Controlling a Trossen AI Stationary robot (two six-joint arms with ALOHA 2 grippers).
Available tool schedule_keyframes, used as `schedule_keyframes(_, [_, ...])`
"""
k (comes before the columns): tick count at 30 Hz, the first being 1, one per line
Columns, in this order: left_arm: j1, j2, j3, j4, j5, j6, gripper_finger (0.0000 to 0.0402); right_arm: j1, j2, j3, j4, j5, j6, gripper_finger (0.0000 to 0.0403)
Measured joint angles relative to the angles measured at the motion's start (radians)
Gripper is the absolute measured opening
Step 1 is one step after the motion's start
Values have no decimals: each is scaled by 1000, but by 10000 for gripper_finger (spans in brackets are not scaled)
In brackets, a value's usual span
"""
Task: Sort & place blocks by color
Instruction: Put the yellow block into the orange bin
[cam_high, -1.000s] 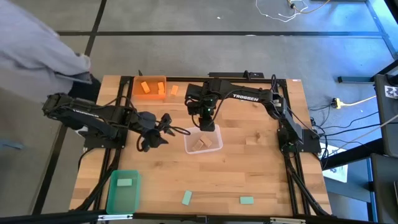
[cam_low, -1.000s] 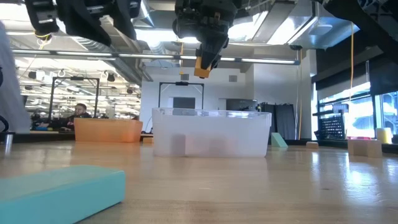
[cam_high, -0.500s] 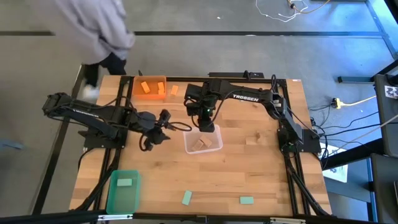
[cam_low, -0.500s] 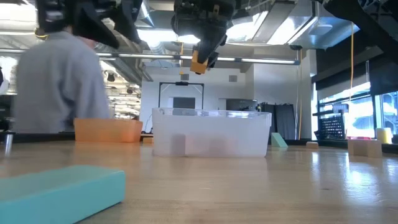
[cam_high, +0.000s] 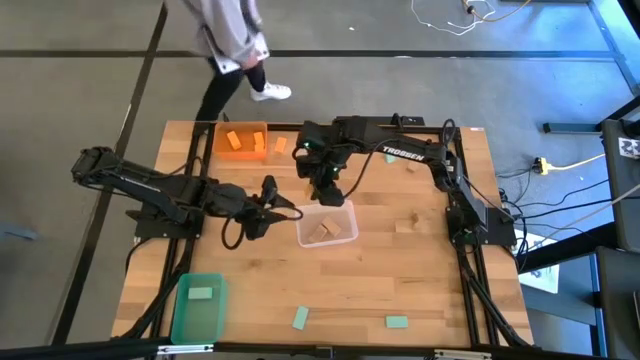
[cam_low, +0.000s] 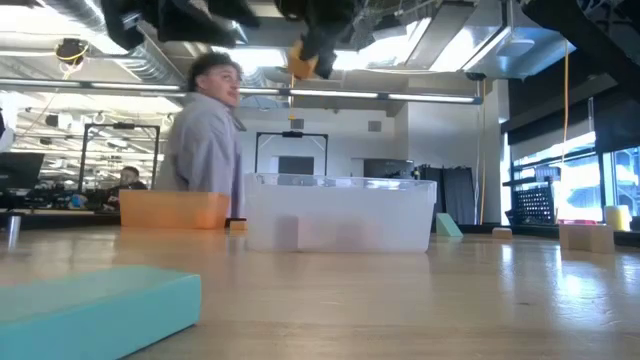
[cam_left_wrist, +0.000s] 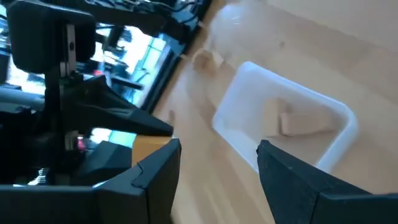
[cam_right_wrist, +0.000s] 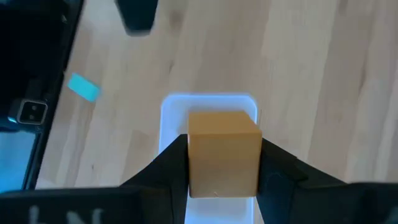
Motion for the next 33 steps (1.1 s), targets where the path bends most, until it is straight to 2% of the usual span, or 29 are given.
schedule_keyframes(3, [-18,2,0,22,-50,26,201,0,-18,-14,16,-41,-1,132])
schedule_keyframes(14, [-15,47,0,173,-70,139,201,15,-20,-16,46,-45,-23,132])
schedule_keyframes(22, [22,132,-1,263,-110,145,201,20,-20,-16,45,-42,-24,132])
schedule_keyframes(27, [25,138,-1,290,-123,158,201,20,-20,-17,41,-43,-49,132])
schedule_keyframes(33, [25,138,-1,307,-184,158,201,20,-20,-17,41,-47,-53,132])
